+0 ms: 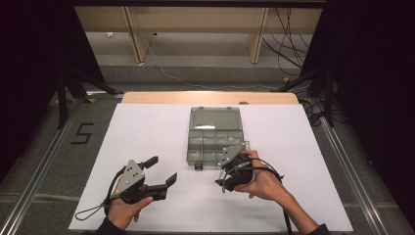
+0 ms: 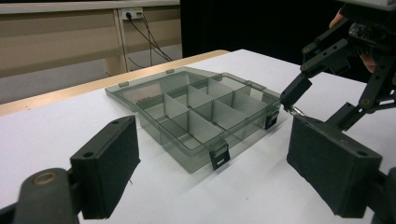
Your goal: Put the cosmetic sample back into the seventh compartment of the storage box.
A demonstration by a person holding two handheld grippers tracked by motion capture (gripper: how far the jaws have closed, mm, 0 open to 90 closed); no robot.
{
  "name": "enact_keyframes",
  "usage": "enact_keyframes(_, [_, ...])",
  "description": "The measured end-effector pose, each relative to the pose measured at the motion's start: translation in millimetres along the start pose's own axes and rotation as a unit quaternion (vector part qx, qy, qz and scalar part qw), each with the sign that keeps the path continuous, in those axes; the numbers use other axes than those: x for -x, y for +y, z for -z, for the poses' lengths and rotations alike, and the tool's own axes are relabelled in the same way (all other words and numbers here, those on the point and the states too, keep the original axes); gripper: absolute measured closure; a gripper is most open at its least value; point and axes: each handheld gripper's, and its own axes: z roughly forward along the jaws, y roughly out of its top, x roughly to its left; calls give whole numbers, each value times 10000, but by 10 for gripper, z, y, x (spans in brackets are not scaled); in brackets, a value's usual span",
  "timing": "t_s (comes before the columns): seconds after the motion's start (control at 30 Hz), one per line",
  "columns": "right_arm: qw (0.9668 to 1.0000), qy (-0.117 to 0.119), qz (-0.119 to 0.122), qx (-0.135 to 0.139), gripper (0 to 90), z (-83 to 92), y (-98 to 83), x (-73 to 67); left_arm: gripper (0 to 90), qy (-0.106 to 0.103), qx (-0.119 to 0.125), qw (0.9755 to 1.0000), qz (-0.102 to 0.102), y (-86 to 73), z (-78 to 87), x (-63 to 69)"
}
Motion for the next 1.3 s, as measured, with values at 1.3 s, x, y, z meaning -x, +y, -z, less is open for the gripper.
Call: enact_keyframes(1.3, [9939,-658,-475,743,399,166,100,227,159,2,12,10000,26,-4,-6,-3])
